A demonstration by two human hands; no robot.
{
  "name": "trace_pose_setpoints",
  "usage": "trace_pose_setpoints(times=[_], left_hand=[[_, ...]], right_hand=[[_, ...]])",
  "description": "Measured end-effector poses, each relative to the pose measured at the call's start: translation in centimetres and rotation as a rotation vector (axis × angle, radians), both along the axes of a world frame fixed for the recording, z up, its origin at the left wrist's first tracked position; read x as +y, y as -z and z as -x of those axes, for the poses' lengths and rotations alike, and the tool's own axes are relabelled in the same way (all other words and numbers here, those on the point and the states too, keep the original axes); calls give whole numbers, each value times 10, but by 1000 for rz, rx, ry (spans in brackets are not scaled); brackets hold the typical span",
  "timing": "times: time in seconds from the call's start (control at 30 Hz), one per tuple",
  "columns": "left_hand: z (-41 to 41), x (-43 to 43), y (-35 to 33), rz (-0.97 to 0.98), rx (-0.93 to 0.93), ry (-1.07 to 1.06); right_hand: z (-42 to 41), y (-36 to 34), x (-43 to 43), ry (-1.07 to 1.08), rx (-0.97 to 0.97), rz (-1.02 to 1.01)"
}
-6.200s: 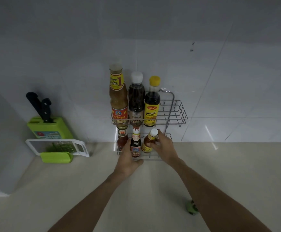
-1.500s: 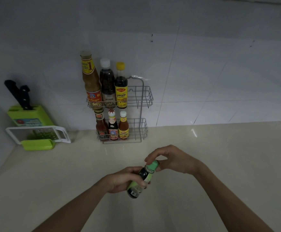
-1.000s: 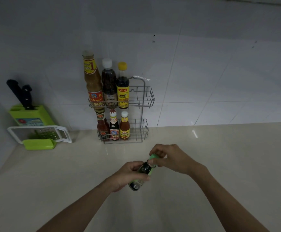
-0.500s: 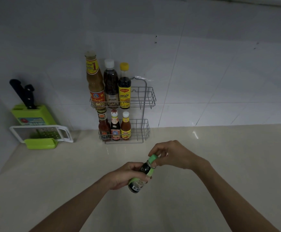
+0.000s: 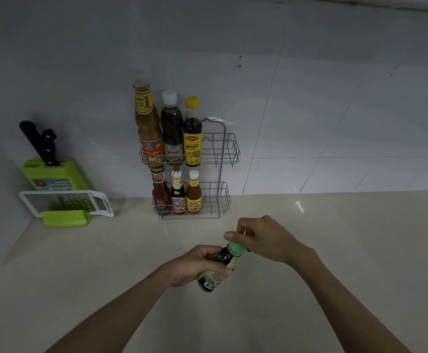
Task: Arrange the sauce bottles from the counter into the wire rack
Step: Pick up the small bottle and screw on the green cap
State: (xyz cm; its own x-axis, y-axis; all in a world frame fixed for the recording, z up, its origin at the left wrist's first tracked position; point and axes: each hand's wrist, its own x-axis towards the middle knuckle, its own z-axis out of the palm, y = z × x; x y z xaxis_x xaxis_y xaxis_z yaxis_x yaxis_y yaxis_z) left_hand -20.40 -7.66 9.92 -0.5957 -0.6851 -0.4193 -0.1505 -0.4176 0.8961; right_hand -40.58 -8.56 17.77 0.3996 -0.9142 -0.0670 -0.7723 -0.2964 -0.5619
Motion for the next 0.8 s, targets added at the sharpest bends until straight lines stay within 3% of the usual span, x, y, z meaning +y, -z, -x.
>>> trace_pose_setpoints(times=[0.07,0.13,0.3,0.43,0.53,0.8], left_hand=[[-1,1,0,-9,9,-21],[-2,1,1,-1,13,-35],[0,3,0,9,-6,42],[-1,3,0,-29,24,6],[-4,3,0,-27,26,16],[-1,10,-4,111,-39,-81]], right_hand=[[6,-2,0,-34,-112,-118],[10,-2,1,-85,-144,-112],[4,7,6,57,118,31],[9,4,10,-62,-116,-162],[9,10,11,-87,-137,-81],[-3,36,11,112,-173,109]])
